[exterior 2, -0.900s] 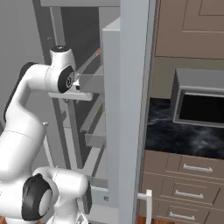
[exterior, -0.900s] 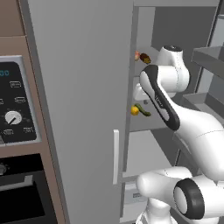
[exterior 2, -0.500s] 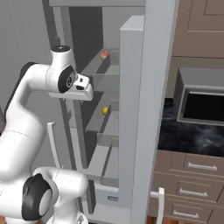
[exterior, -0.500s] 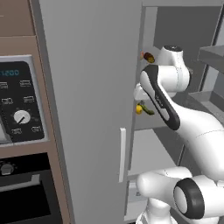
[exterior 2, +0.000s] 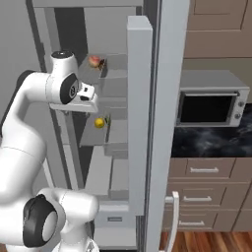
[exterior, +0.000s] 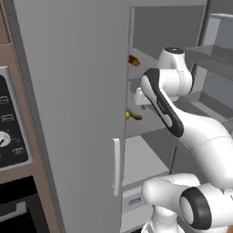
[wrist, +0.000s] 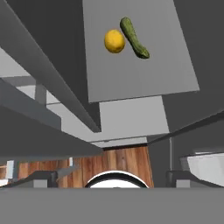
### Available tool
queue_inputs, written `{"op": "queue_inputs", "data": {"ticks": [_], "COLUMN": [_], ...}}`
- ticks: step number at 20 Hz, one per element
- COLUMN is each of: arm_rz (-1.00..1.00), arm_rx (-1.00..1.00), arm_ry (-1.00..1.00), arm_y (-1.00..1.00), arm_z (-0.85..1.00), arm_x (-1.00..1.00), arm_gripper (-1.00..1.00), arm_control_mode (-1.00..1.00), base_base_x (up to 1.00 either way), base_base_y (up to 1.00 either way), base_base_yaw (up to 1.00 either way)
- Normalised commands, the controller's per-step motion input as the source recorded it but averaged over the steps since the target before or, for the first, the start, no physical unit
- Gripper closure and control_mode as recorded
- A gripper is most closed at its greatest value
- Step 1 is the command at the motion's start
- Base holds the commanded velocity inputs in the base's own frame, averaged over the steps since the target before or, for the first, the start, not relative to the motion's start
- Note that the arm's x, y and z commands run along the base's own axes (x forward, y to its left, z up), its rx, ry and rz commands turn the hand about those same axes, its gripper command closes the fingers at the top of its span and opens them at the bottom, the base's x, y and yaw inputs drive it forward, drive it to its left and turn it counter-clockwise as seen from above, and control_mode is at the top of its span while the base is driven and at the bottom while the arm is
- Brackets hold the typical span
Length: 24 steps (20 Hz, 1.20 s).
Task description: Take the squash and lemon from the second highest rack and move them to the highest rack where the sweet potato and peach are located, to maximize freezer space. Close the freezer door after rearranging.
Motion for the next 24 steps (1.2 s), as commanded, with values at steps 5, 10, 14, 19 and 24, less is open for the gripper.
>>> {"op": "queue_inputs", "data": {"ticks": [5,10,14,19,24], "arm_rz": [0.00,0.00,0.00,0.00,0.05], "arm_rx": [0.00,0.00,0.00,0.00,0.00], "arm_ry": [0.00,0.00,0.00,0.00,0.00], "arm_y": [0.00,0.00,0.00,0.00,0.00], "arm_z": [0.00,0.00,0.00,0.00,-0.06], "arm_x": [0.00,0.00,0.00,0.00,0.00], "arm_gripper": [-1.00,-1.00,-1.00,-1.00,-1.00], "arm_control_mode": [1.00,1.00,1.00,1.00,-1.00], "base_base_x": [0.01,0.28,0.54,0.48,0.05], "base_base_y": [0.28,0.27,0.07,-0.03,-0.03], "base_base_yaw": [-0.44,-0.14,0.01,0.15,0.16]}}
